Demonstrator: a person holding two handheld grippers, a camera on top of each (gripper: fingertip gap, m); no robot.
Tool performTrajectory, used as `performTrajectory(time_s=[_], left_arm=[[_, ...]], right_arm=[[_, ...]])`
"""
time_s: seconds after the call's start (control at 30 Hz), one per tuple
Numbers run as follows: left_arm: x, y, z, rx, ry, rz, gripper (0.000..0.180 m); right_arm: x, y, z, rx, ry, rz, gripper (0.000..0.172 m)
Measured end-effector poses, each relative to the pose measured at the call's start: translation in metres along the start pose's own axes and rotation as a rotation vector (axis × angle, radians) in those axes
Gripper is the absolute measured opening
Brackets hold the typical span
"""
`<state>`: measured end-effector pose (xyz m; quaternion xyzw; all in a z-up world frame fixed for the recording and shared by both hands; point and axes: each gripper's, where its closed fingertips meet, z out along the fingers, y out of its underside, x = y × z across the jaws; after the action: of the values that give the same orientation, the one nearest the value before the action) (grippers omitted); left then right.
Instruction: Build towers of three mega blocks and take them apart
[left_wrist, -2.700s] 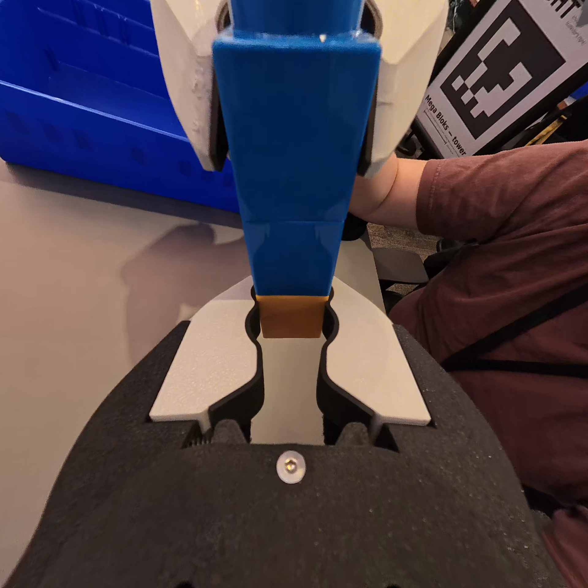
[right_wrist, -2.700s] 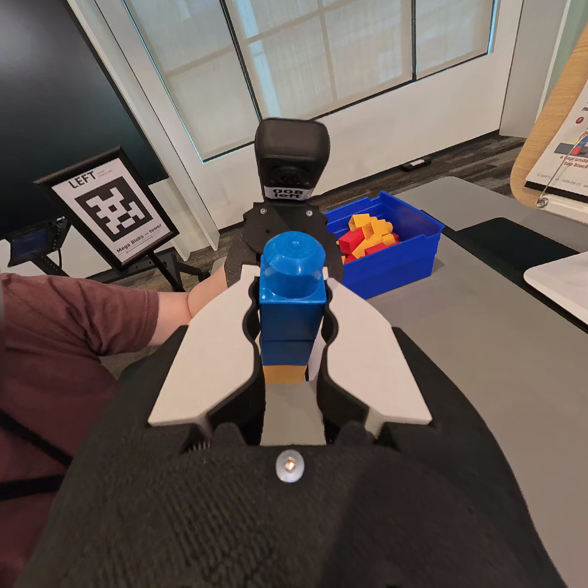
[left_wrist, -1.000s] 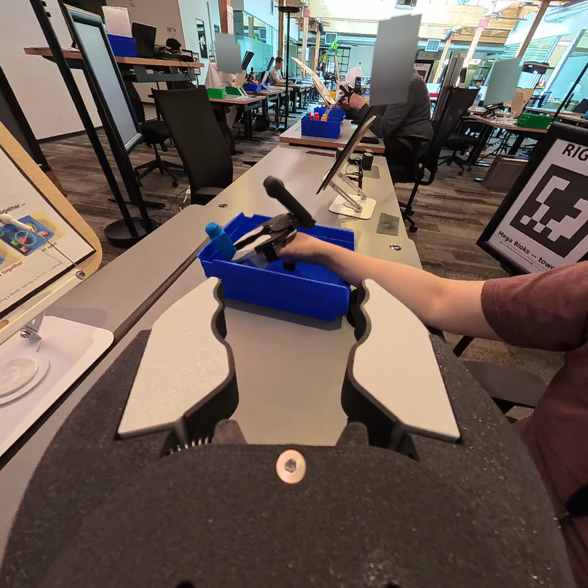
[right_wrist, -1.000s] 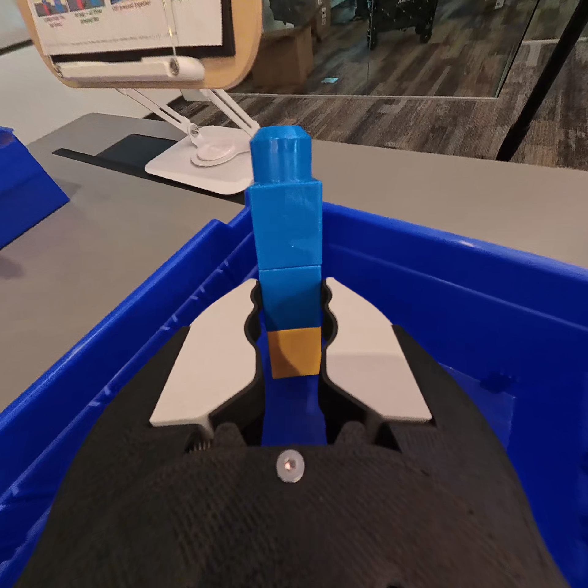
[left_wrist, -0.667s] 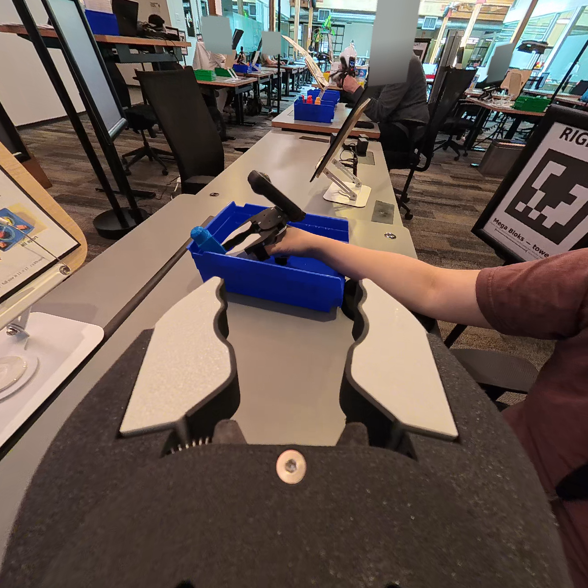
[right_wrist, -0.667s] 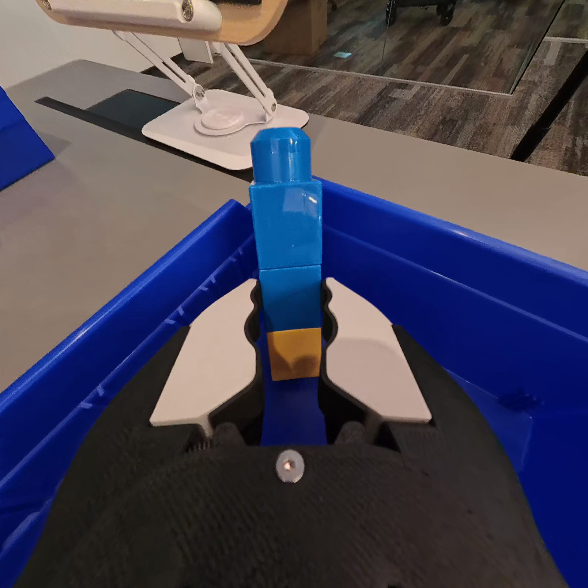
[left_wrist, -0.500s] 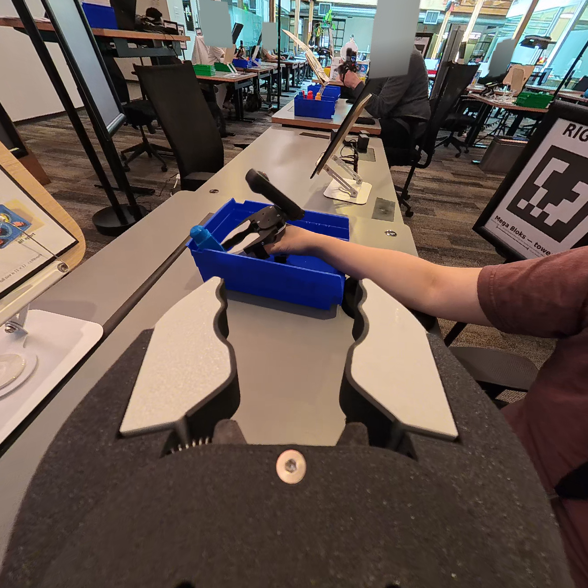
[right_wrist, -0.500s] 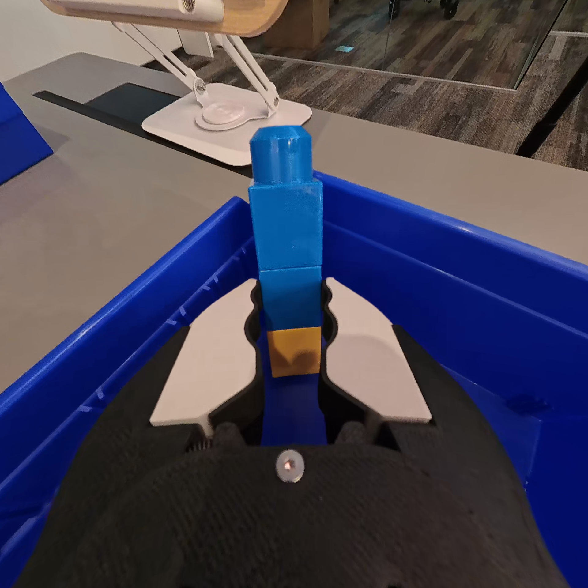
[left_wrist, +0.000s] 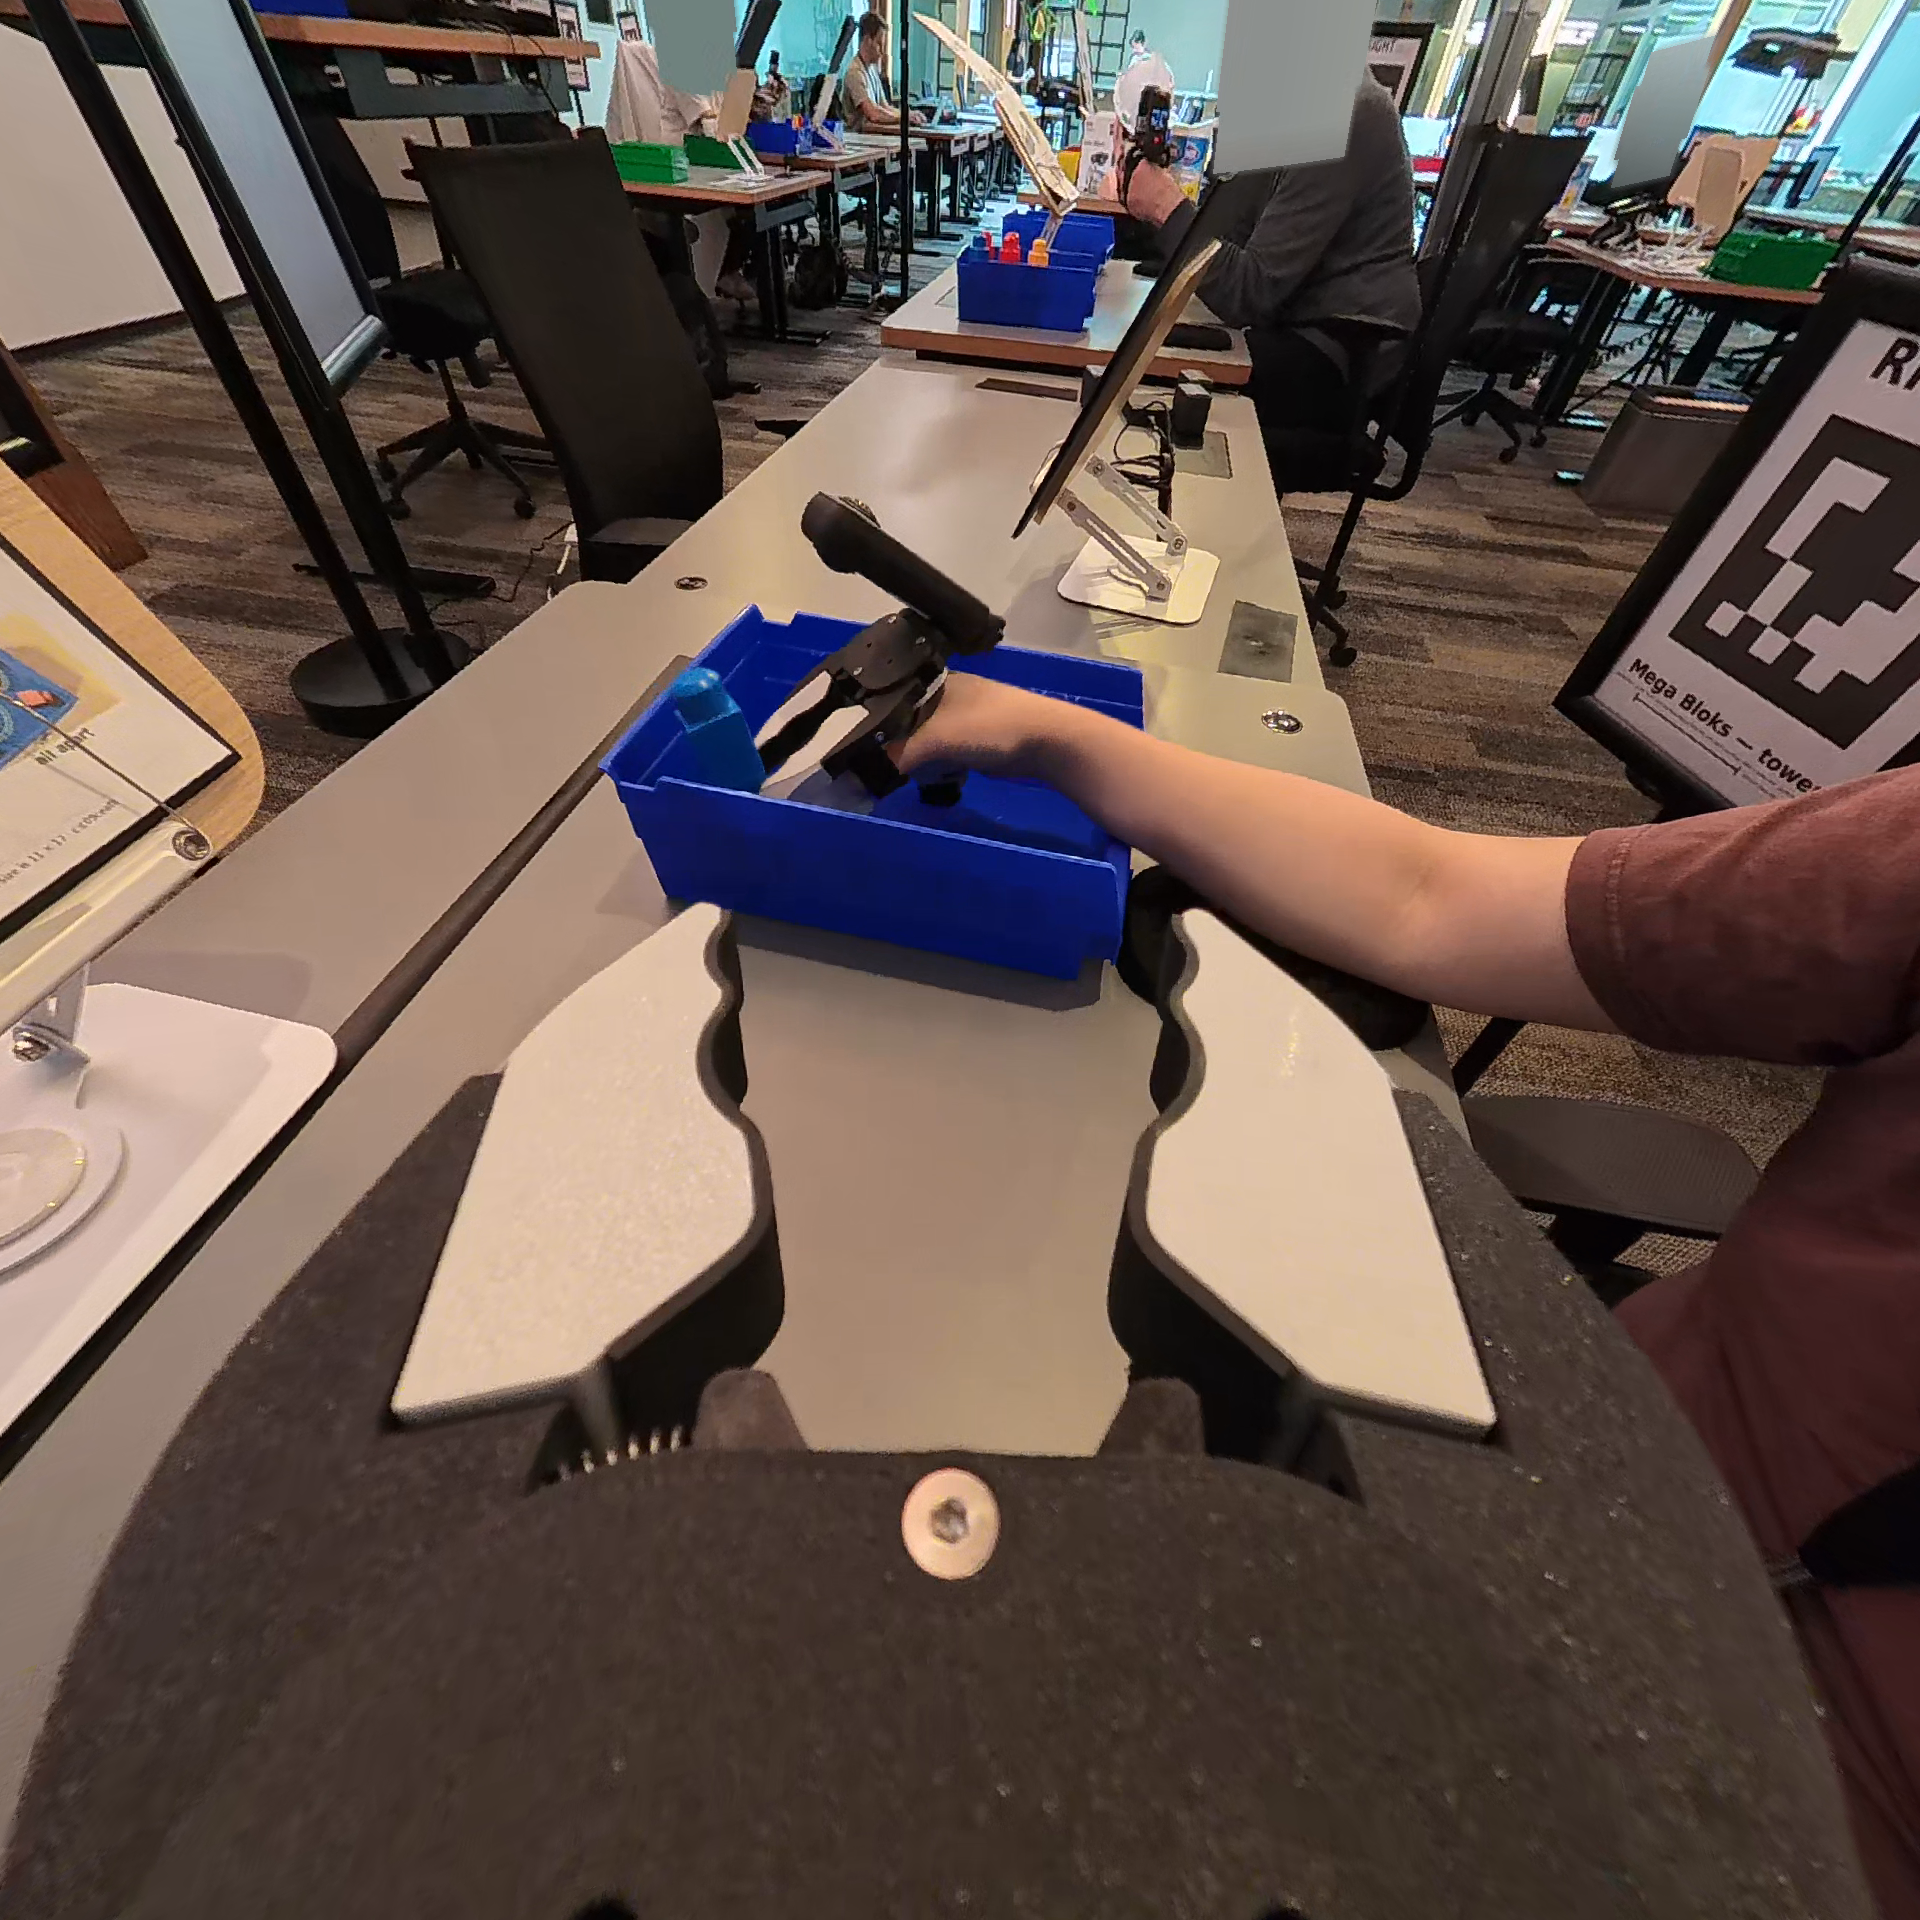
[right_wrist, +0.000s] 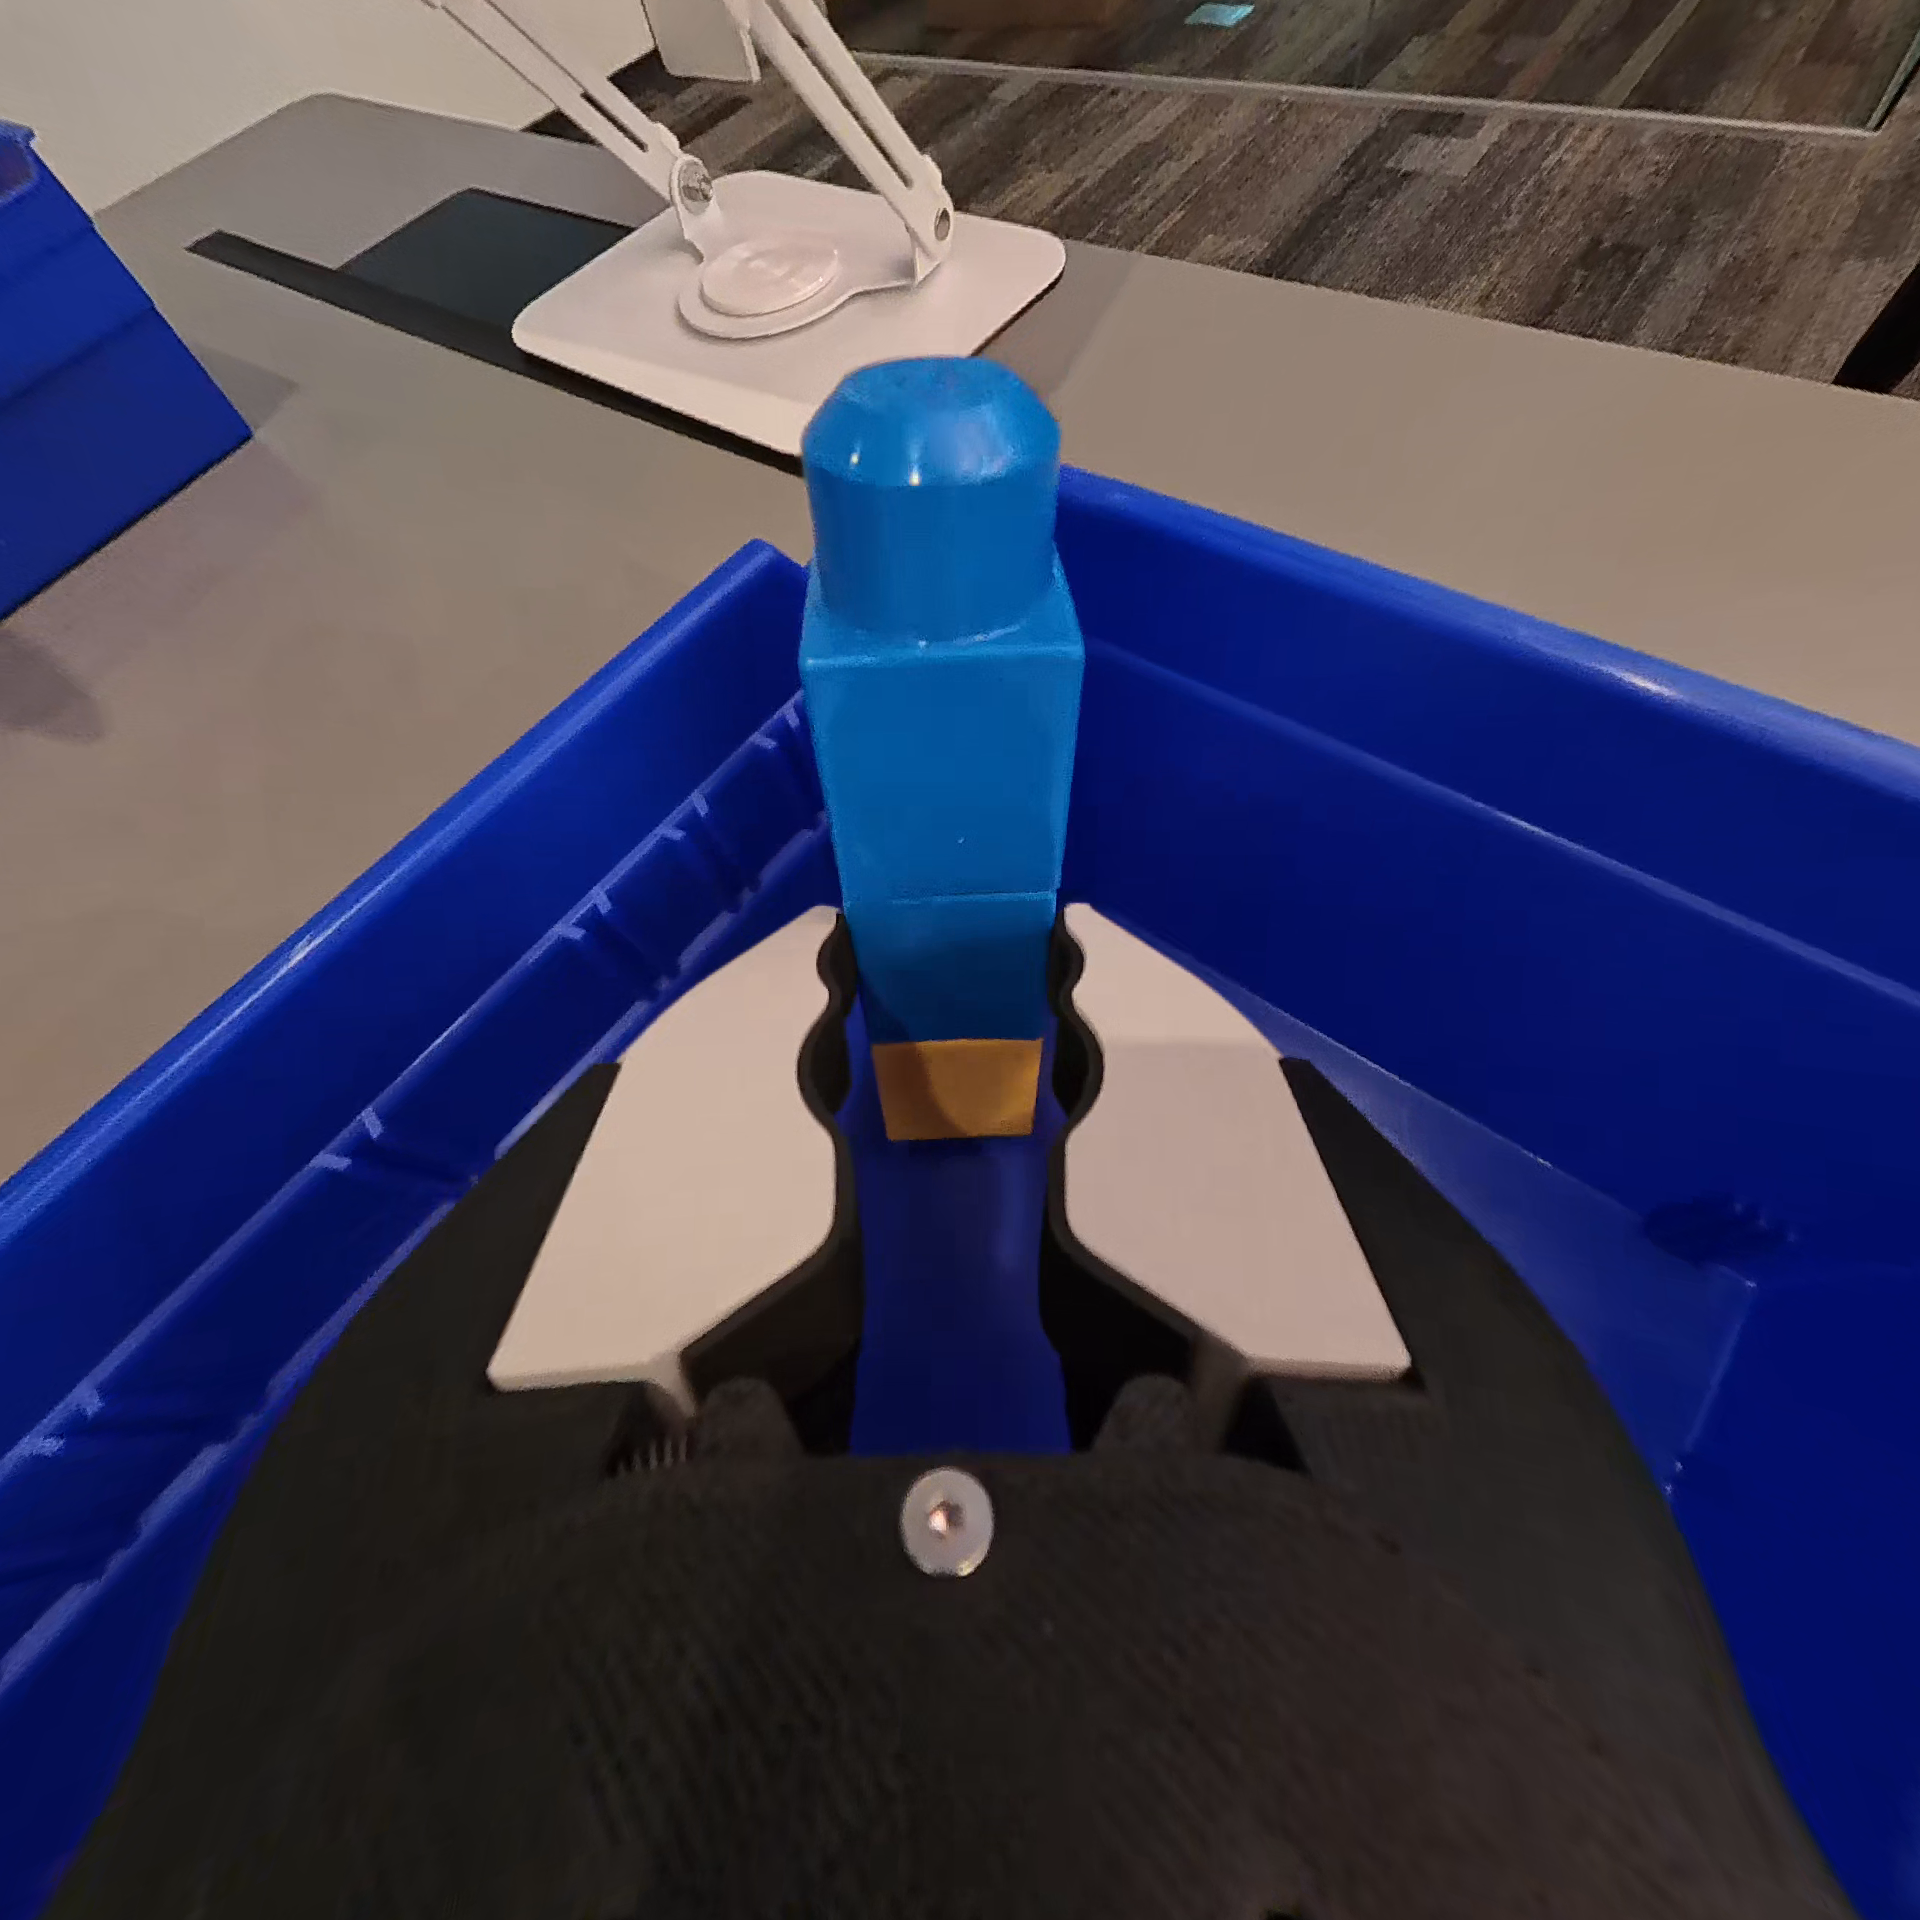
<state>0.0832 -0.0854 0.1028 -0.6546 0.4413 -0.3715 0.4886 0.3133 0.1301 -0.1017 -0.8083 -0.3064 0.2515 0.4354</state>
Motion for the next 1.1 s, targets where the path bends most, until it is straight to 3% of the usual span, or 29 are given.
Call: performTrajectory(time_s=[0.23, 0.6, 0.83, 0.9, 1.0, 1.1], left_arm=[[-0.001, -0.002, -0.004, 0.008, -0.008, 0.003, 0.077], [-0.003, -0.003, -0.005, 0.007, -0.021, -0.01, 0.076], [-0.012, -0.005, -0.013, 0.013, -0.055, -0.042, 0.077], [-0.019, -0.006, -0.024, 0.007, -0.107, -0.029, 0.079], [-0.039, -0.006, -0.062, -0.014, -0.264, -0.022, 0.08], [-0.082, 0.017, -0.128, -0.133, -0.597, -0.044, 0.078]], right_arm=[[0.005, 0.008, -0.002, -0.068, 0.048, -0.042, 0.037], [0.015, 0.004, 0.009, -0.127, 0.314, 0.072, 0.038], [0.011, 0.01, 0.014, -0.172, 0.289, 0.096, 0.043], [0.011, 0.012, 0.013, -0.195, 0.283, 0.08, 0.058], [0.012, 0.001, 0.003, -0.196, 0.301, 0.029, 0.062], [0.013, -0.014, -0.015, -0.191, 0.317, -0.004, 0.066]])
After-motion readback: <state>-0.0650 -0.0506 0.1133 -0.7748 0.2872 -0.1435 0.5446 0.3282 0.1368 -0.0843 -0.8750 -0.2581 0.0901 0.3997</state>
